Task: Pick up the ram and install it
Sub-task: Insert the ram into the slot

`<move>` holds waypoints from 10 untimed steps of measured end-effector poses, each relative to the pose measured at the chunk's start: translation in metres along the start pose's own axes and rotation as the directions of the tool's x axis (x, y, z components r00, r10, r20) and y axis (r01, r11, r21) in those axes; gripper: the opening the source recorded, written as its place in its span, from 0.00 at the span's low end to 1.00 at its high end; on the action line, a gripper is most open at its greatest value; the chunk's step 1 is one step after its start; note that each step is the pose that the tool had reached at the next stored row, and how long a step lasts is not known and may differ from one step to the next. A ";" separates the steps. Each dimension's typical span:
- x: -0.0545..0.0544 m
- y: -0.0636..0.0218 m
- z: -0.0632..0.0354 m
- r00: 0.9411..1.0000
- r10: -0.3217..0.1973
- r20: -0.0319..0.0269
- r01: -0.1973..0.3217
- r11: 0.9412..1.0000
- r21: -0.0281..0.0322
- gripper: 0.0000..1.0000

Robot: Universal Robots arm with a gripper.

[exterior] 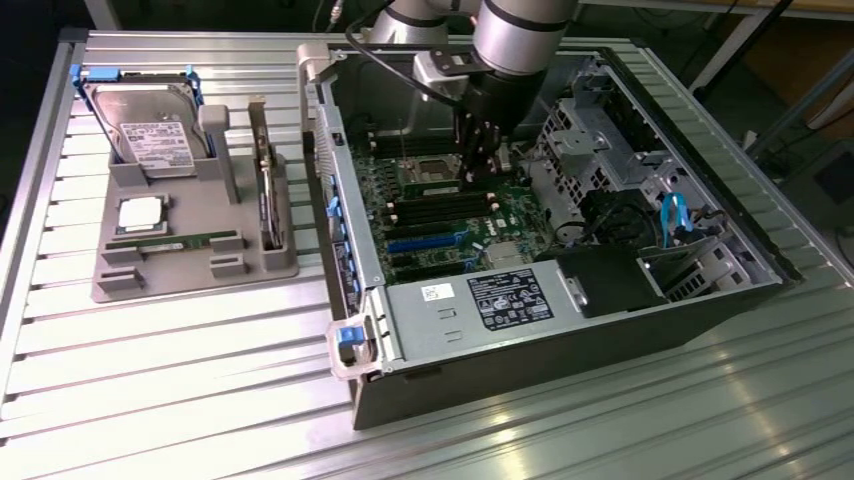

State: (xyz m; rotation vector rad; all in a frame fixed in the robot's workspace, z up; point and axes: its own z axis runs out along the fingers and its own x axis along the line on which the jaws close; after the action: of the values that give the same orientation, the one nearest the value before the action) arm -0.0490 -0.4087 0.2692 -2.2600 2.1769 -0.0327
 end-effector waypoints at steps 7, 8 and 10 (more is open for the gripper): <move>-0.001 -0.0007 0.0024 1.000 -0.004 0.000 0.004 1.000 0.000 0.13; -0.001 -0.0008 0.0036 1.000 -0.004 0.000 0.004 1.000 0.000 0.13; -0.001 -0.0010 0.0062 1.000 -0.004 0.000 0.004 1.000 0.000 0.13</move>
State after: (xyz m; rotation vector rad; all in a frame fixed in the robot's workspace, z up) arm -0.0479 -0.4074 0.2630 -2.2646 2.1722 -0.0328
